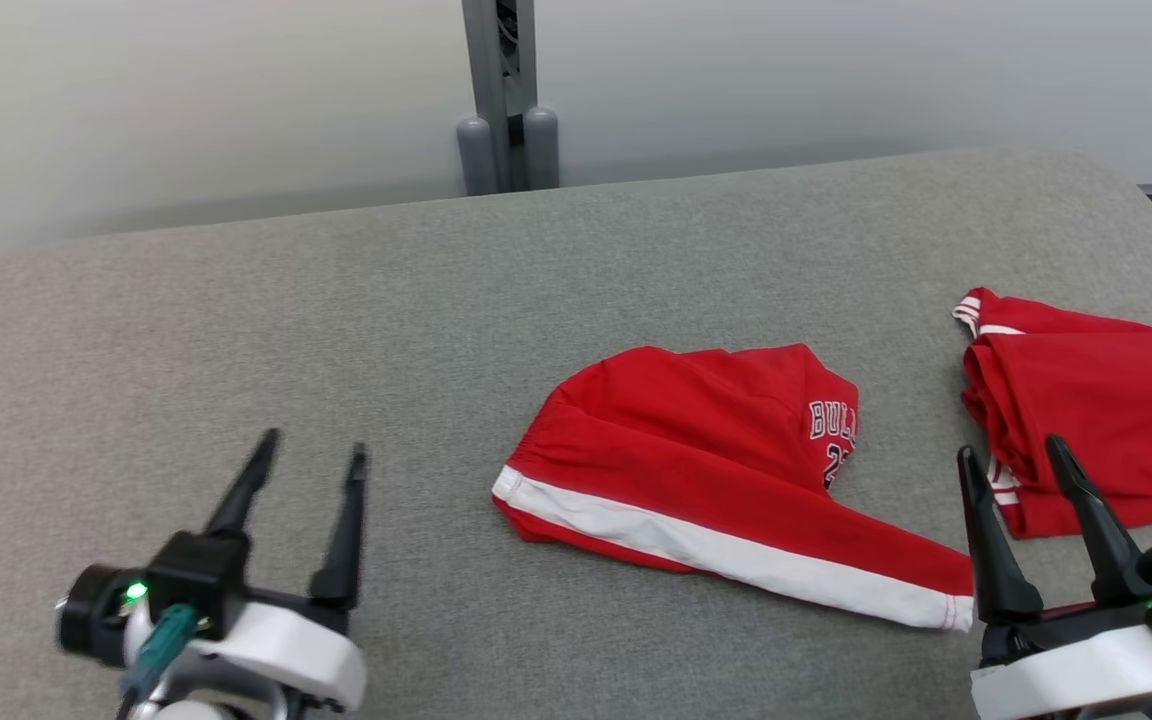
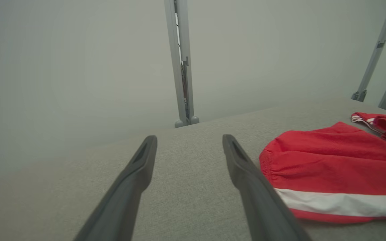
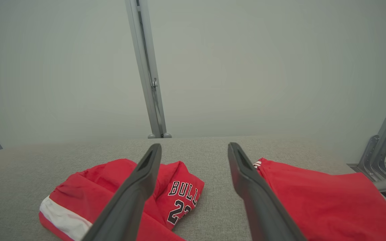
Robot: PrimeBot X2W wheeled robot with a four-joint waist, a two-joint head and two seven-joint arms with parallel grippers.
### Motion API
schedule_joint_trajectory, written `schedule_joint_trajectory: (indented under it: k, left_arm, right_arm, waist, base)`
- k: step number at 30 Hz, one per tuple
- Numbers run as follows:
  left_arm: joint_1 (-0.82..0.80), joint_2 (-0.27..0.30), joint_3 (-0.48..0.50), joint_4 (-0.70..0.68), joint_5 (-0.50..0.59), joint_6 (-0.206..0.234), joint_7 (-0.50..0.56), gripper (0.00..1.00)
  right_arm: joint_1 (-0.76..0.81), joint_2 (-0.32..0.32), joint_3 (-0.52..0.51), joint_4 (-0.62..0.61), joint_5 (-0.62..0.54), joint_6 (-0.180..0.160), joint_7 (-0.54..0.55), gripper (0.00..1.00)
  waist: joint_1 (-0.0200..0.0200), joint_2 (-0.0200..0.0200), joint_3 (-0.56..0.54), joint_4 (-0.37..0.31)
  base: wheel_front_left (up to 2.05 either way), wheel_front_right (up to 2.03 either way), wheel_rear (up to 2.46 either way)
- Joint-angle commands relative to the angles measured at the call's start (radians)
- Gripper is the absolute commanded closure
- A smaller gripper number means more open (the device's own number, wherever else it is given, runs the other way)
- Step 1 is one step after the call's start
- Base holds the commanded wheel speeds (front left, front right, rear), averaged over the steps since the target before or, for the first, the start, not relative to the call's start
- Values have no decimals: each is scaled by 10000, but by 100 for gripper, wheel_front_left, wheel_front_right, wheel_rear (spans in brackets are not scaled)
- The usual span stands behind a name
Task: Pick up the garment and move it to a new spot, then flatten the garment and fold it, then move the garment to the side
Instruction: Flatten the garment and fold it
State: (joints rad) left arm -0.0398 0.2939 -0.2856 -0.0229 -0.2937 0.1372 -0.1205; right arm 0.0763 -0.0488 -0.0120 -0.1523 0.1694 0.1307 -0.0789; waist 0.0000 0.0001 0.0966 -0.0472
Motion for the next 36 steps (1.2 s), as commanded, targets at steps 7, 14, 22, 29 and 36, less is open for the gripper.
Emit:
schedule_joint_trajectory:
  k: [7,14,22,29,36]
  left_arm:
    - [-1102,-205,-1174,739,-237,-1136,1294,0]
    - [-1696,-227,-1476,1783,-518,-1594,2169,0]
    - [-2103,12,-1294,2807,-779,-1707,2573,0]
    - [-2160,70,-1226,2709,-971,-1755,2500,100]
    - [-1898,377,-717,2243,-1155,-1310,2294,100]
  right_arm:
    - [-328,-32,221,178,160,1,-132,0]
    - [-521,-36,423,577,487,1,-497,0]
    - [-721,-35,430,940,613,1,-832,0]
    - [-850,-35,326,1138,643,1,-1000,0]
    - [-897,-36,181,1078,505,1,-875,0]
  waist:
    - [0,-1,482,-781]
    - [0,-1,1068,-1754]
    - [0,-1,1421,-2232]
    - [0,-1,1442,-2169]
    - [0,-1,1449,-1678]
  base:
    - [0,0,0]
    - [0,0,0]
    - [0,0,0]
    - [0,0,0]
    - [0,0,0]
